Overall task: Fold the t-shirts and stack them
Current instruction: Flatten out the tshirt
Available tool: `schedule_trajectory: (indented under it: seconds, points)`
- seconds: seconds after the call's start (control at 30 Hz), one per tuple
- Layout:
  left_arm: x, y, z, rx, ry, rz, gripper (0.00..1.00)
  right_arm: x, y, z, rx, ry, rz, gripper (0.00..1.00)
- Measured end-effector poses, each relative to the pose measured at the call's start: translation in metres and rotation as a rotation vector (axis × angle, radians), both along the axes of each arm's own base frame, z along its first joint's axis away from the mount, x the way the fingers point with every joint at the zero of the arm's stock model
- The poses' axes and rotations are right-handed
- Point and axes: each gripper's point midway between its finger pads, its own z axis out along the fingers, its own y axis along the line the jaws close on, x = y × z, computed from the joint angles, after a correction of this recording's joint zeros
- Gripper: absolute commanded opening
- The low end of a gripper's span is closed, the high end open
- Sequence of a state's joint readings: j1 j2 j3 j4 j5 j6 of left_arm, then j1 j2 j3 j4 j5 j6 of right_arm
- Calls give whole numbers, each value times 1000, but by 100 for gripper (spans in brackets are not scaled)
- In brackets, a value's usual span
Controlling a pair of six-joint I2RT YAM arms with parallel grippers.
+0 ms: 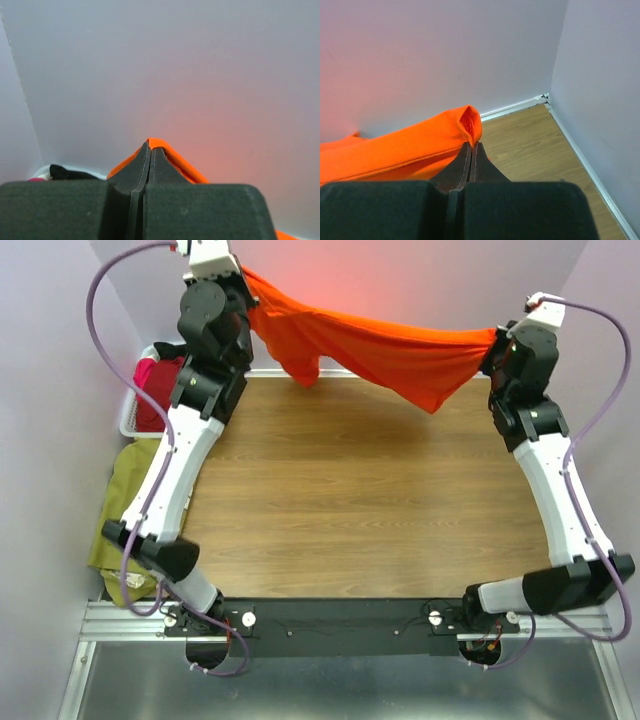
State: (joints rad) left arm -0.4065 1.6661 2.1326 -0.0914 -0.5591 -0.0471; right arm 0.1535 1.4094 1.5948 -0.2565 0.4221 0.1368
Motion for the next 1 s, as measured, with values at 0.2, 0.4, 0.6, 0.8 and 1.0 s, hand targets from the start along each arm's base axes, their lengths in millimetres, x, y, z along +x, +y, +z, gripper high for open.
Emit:
schedule_trajectory:
  seconds: [0.2,0.4,0.6,0.8,1.0]
  points:
    - [-66,-15,4,4,-9,-21,0,-47,-9,20,10,-67,-4,1]
    - [-129,19,34,-77,-103,11,0,-88,-13,59,25,-183,8,1]
    - [-139,32,52,-110,-161,61,0,-76,-7,60,28,-184,31,1]
    - [-81,6,32,-49,-101,133,0,-20,0,10,9,-45,26,1]
    - [14,-2,-19,35,22,205,0,38,-1,-32,-23,68,4,1]
